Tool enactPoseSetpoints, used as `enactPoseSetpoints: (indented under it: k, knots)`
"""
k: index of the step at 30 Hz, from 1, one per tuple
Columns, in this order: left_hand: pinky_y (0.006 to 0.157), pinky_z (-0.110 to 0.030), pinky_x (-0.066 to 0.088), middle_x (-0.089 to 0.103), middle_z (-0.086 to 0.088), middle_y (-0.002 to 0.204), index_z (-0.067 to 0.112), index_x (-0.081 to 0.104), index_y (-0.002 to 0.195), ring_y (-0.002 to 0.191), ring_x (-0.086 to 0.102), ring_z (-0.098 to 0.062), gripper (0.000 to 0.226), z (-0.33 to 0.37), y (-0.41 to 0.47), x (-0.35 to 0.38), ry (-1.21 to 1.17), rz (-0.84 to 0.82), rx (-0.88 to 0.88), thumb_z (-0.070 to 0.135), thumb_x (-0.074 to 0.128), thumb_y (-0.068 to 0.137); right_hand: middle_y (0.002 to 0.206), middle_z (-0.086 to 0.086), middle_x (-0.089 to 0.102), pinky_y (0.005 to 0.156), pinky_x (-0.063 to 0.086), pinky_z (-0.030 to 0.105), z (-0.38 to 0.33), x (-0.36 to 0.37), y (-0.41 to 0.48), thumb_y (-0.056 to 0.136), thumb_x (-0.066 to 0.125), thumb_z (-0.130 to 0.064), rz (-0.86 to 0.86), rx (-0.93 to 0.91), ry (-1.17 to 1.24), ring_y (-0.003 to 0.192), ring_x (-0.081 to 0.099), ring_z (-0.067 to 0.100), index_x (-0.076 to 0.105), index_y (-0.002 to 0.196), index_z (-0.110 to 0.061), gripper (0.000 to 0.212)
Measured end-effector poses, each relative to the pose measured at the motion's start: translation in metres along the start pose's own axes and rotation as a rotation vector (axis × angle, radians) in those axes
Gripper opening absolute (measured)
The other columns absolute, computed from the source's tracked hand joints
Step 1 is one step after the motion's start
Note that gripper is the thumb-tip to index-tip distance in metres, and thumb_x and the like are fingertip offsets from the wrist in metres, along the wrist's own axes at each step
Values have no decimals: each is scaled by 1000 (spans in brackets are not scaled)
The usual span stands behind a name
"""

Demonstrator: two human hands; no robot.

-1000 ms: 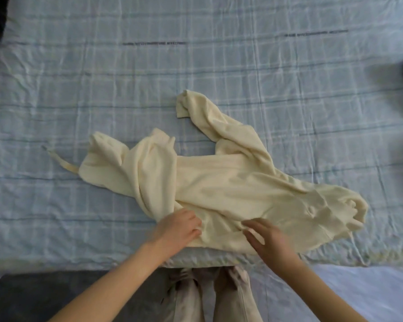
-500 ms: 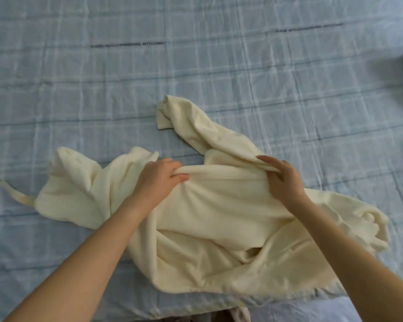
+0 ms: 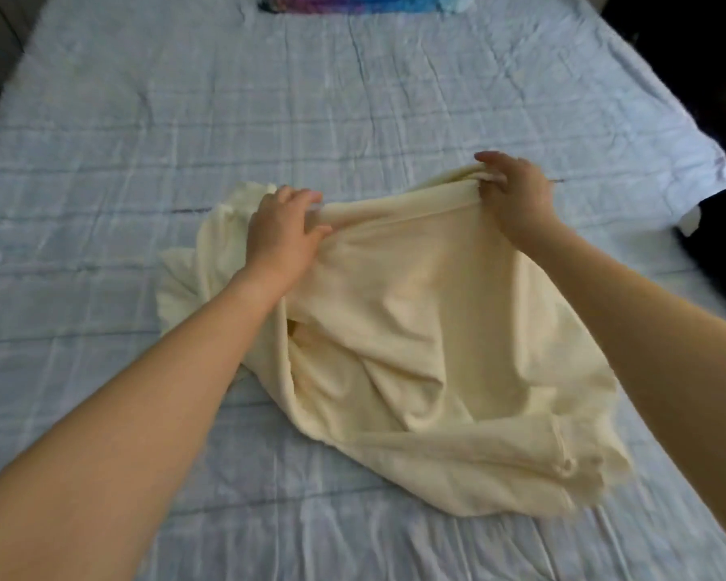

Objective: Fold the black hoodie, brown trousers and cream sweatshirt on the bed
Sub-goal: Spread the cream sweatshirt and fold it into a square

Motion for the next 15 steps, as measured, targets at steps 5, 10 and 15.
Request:
enactPoseSetpoints:
  k: [5,10,15]
  knots:
    - [118,-52,17,30,-9,155,27,35,149,142,24,-31,74,-20,-72,76,275,-204,-44,45,67,85,164,17,20,119,24,43,5,101,-108,98,56,-29,-254,-45,-258,148,25,35,27,158,-28,67]
    - [104,-50,34,32,-17,147,31,39,146,122,38,-41,76,-84,-138,75,83,-13,-322,43,73,79,158,18,36,117,27,56,7,175,-276,95,43,-44,-386,-188,-312,147,33,39,45,151,-29,58]
    - [93,-19,38,56,-11,125,8,55,133,113,55,-27,49,-112,-159,58,-382,287,-488,12,71,87,127,10,67,103,43,53,-6,185,-325,70,79,-37,-296,-311,-332,124,60,34,65,133,-17,67]
Point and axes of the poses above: each hand's wrist, its own y-axis towards the middle knuckle, its own x-axis out of the palm, z = x × y, the point moved 10 cm from there along y, towards the middle knuckle
